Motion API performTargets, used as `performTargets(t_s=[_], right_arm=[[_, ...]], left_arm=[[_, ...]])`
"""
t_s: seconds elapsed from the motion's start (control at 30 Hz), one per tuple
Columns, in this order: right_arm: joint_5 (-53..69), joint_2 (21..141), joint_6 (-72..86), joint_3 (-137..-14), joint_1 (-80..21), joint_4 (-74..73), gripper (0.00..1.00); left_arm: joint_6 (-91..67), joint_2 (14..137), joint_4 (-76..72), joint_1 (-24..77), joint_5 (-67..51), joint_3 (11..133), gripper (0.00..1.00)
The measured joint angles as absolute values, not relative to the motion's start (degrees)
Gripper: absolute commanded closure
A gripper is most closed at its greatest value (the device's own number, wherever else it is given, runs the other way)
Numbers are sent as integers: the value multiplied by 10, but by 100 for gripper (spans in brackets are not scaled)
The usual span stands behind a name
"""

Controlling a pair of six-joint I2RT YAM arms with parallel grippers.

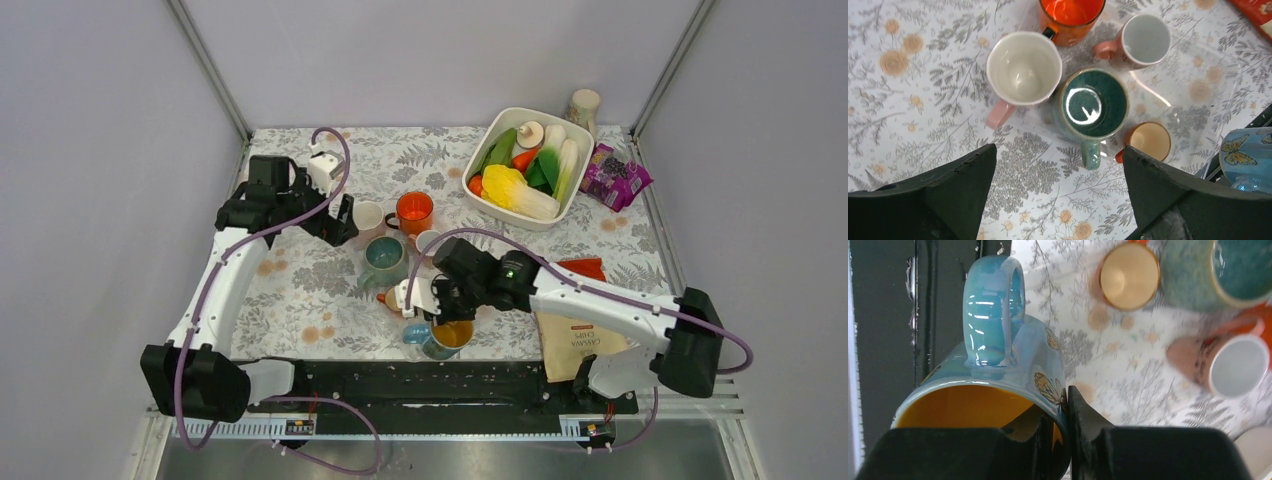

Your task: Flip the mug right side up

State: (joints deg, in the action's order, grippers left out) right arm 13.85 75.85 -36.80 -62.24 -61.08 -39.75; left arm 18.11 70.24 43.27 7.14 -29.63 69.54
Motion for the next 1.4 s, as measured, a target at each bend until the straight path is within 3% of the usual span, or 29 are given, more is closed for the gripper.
performTargets(t_s=[0.4,1.0,1.1,1.2,1.4], right_arm=[[149,950,-570,-772,-627,-420,100],[151,1062,-630,-841,-628,-480,100],[151,1068,-628,-849,-629,-484,85],[150,1069,-623,-850,-629,-483,56],[138,1062,-608,-850,-629,-479,40]], left_arm=[[187,698,440,19,-298,670,1],[190,693,440,13,-309,670,1],[191,693,440,12,-311,670,1],[191,693,440,11,-313,670,1],[191,693,440,11,-313,670,1]])
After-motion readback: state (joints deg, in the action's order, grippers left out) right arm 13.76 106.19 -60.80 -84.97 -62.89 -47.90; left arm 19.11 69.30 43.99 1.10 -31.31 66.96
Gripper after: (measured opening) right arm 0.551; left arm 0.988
